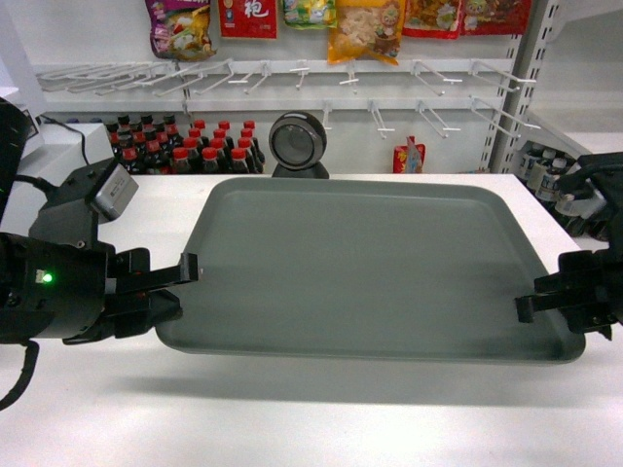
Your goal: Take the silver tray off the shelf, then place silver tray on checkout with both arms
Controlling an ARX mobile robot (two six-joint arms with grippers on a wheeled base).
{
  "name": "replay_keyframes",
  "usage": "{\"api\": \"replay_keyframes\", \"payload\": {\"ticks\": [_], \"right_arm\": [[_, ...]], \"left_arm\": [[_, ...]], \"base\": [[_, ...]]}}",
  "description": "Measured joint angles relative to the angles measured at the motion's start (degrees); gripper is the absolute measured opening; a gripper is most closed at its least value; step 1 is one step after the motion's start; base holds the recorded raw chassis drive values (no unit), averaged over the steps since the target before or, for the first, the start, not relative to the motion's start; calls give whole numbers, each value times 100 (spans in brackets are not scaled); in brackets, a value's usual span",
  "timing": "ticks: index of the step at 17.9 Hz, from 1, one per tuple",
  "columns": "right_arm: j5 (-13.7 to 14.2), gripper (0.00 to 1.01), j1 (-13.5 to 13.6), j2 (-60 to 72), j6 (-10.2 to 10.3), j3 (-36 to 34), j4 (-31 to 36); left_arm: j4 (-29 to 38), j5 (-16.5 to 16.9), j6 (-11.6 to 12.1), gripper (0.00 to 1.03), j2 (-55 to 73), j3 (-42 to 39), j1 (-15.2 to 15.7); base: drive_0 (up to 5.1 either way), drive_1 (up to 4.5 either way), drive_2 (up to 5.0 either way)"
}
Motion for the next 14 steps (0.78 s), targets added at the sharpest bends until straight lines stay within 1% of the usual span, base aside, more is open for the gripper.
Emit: {"api": "replay_keyframes", "payload": {"ticks": [2, 3, 4, 6, 7, 9, 10, 11, 12, 13, 14], "right_arm": [[55, 3, 57, 282, 0, 232, -127], [118, 3, 111, 457, 4, 339, -144], [205, 3, 157, 603, 35, 459, -295], [374, 3, 264, 833, 179, 647, -501], [514, 3, 317, 955, 234, 750, -625], [662, 3, 407, 1060, 271, 868, -723], [684, 3, 409, 1073, 291, 898, -721], [743, 3, 442, 1075, 308, 955, -728], [822, 5, 439, 1078, 289, 992, -706], [940, 15, 442, 1078, 118, 1027, -756], [977, 27, 433, 1080, -24, 1029, -743]], "left_arm": [[-24, -39, 50, 2, 264, 138, 59], [-59, -52, 52, 2, 463, 219, 103], [-76, -50, 66, 2, 662, 284, 136], [-229, -109, 203, 2, 1023, 433, 177], [-310, -166, 273, 2, 1178, 525, 179], [-407, -168, 343, 2, 1250, 715, 186], [-431, -188, 387, 2, 1263, 791, 208], [-455, -260, 442, 2, 1305, 896, 212], [-450, -284, 468, 2, 1329, 927, 210], [-461, -282, 511, 4, 1351, 933, 205], [-531, -317, 699, 17, 1349, 933, 214]], "base": [[0, 0, 0], [0, 0, 0], [0, 0, 0], [0, 0, 0], [0, 0, 0], [0, 0, 0], [0, 0, 0], [0, 0, 0], [0, 0, 0], [0, 0, 0], [0, 0, 0]]}}
